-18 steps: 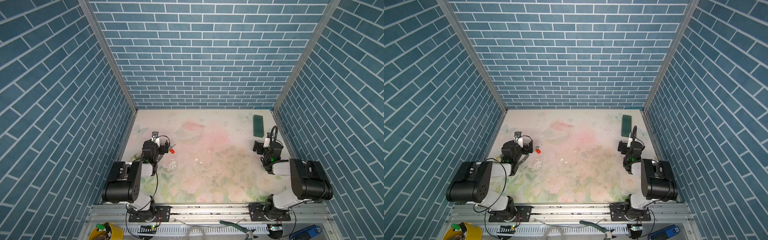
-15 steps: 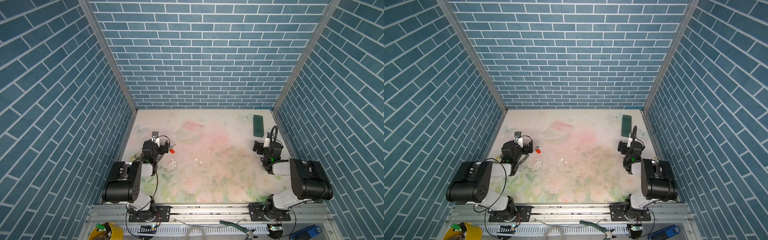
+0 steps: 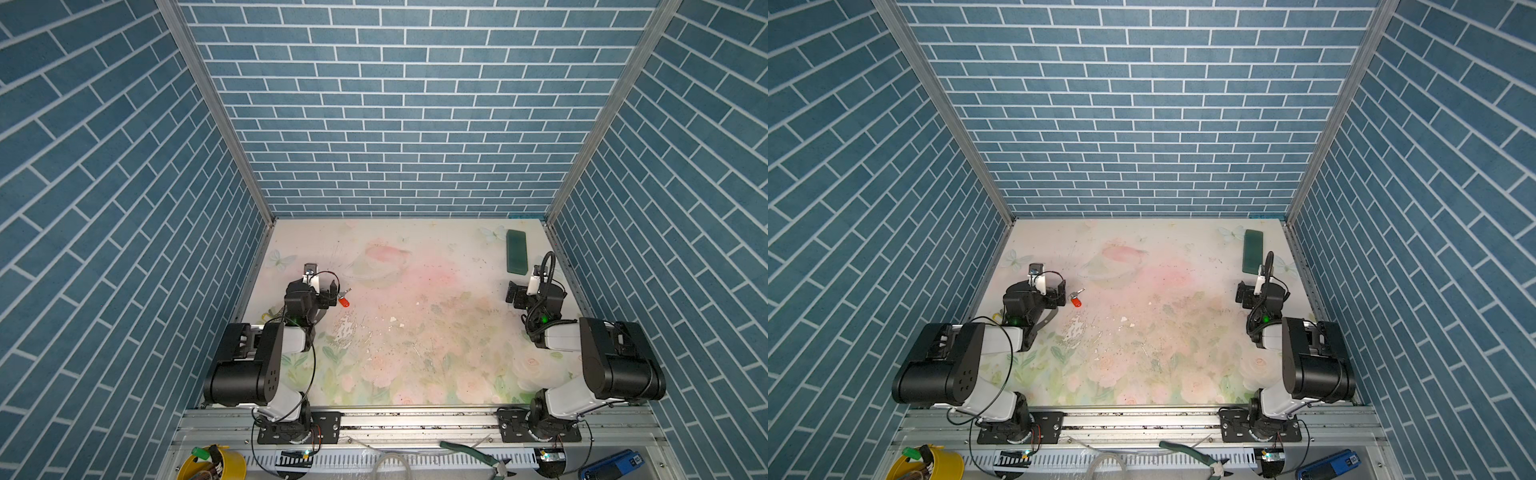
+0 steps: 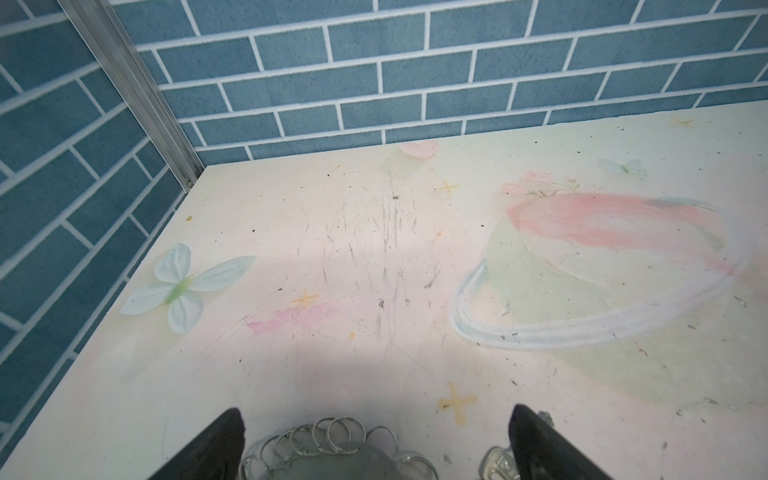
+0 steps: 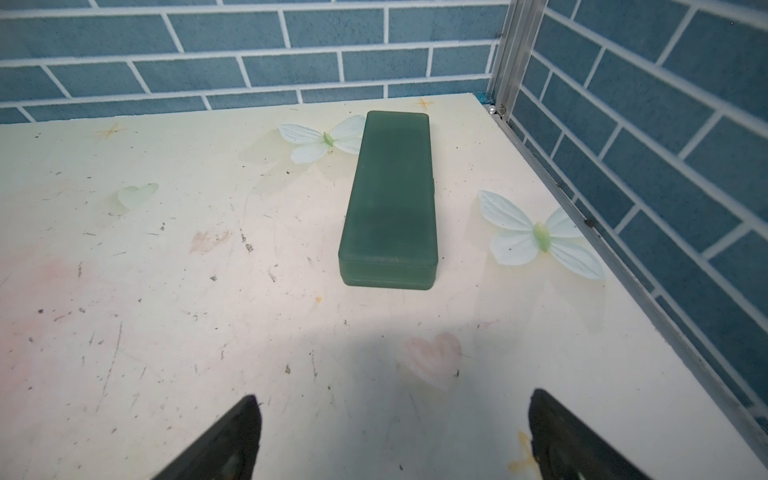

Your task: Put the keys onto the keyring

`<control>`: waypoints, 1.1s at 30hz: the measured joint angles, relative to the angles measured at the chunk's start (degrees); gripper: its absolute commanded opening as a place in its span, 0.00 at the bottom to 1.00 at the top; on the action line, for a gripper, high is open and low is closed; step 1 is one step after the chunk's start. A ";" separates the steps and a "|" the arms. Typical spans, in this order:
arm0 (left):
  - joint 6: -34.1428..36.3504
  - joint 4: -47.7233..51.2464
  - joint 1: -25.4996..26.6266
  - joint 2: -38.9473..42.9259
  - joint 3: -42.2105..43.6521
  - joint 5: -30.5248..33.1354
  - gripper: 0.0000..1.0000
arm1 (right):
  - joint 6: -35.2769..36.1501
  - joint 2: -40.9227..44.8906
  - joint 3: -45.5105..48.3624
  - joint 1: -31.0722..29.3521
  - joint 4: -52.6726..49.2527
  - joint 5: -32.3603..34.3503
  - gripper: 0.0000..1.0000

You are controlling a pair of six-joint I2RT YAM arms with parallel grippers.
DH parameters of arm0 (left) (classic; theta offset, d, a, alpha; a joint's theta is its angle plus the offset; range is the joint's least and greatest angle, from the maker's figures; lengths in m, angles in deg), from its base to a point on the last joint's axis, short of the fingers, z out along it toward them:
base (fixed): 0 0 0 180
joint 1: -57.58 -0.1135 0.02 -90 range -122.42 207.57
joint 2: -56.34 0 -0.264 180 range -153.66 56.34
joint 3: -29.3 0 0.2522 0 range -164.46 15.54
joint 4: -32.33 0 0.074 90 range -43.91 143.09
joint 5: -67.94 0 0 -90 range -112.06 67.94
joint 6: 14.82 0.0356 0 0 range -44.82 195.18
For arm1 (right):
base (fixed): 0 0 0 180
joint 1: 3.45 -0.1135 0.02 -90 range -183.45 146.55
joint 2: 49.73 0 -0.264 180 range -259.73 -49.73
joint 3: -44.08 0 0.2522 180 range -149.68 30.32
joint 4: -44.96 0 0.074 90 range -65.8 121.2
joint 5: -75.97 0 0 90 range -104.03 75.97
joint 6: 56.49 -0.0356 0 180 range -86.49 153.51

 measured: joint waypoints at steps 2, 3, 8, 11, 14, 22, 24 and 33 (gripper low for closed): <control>0.00 0.00 0.00 0.00 0.00 0.00 1.00 | 0.02 0.00 0.00 0.00 0.00 0.02 0.99; 0.00 -0.02 0.00 0.00 0.00 0.00 1.00 | 0.00 0.00 0.00 0.00 0.00 0.02 0.99; 0.00 -0.02 0.00 0.00 0.00 0.00 1.00 | 0.02 0.00 0.00 0.00 0.00 0.00 0.99; 0.00 -0.02 0.00 0.00 0.00 0.00 1.00 | 0.00 0.00 0.00 0.00 0.02 0.02 0.99; 0.00 -0.02 0.00 0.00 0.00 0.00 1.00 | 0.02 0.00 0.00 0.00 0.00 0.02 0.99; 0.13 6.16 0.85 5.95 -0.07 1.90 1.00 | 1.46 1.81 2.05 0.00 2.23 -5.51 0.99; -0.24 10.43 1.97 12.07 -0.57 4.26 1.00 | 2.10 5.92 3.98 -0.02 1.31 -8.00 0.99; -20.28 27.41 4.17 31.23 -5.66 12.98 1.00 | -2.73 29.03 0.72 -2.34 -12.85 -15.39 0.99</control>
